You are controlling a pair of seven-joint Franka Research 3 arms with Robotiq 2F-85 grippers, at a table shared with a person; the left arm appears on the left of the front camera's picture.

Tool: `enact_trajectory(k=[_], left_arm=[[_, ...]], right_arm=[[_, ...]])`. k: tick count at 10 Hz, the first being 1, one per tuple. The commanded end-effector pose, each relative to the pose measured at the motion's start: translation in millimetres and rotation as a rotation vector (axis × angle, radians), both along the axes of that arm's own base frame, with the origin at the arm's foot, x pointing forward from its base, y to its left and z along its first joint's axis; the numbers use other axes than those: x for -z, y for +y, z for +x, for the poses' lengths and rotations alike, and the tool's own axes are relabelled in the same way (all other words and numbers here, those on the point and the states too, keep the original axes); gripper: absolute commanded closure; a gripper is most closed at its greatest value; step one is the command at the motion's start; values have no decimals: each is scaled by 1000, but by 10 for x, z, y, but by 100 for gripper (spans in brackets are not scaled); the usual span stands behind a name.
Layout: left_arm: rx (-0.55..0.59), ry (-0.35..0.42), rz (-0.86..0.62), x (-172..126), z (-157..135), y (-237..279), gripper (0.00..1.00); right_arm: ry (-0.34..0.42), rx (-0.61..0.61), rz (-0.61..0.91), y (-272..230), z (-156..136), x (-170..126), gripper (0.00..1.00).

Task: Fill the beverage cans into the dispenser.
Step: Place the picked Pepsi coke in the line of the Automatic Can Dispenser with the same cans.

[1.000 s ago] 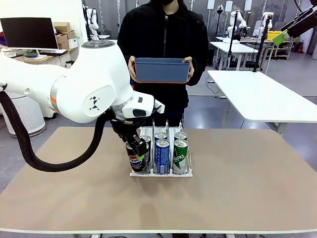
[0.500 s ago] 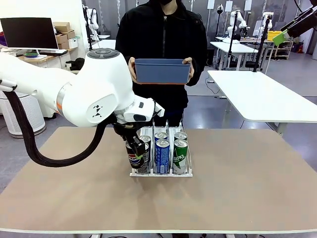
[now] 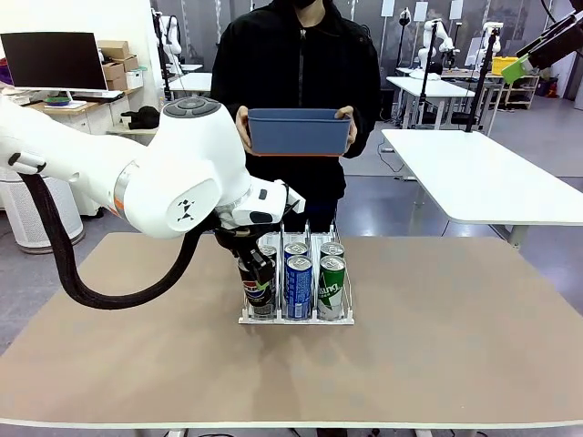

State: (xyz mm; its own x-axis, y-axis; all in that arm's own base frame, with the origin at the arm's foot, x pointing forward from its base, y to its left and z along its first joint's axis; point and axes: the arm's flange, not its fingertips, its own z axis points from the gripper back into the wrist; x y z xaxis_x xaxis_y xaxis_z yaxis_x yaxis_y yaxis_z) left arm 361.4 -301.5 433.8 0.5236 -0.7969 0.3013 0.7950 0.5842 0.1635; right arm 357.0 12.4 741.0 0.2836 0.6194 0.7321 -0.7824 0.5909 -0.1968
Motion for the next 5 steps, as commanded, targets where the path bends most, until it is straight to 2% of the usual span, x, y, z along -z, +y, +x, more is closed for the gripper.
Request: enact_trajectory(k=[1, 5], left_arm=[[-26, -72, -17, -26, 203, 1, 42], [-54, -83, -19, 1, 415, -9, 42]], right_arm=[[1, 1, 1, 2, 1, 4, 0], [1, 1, 1, 2, 1, 4, 0]])
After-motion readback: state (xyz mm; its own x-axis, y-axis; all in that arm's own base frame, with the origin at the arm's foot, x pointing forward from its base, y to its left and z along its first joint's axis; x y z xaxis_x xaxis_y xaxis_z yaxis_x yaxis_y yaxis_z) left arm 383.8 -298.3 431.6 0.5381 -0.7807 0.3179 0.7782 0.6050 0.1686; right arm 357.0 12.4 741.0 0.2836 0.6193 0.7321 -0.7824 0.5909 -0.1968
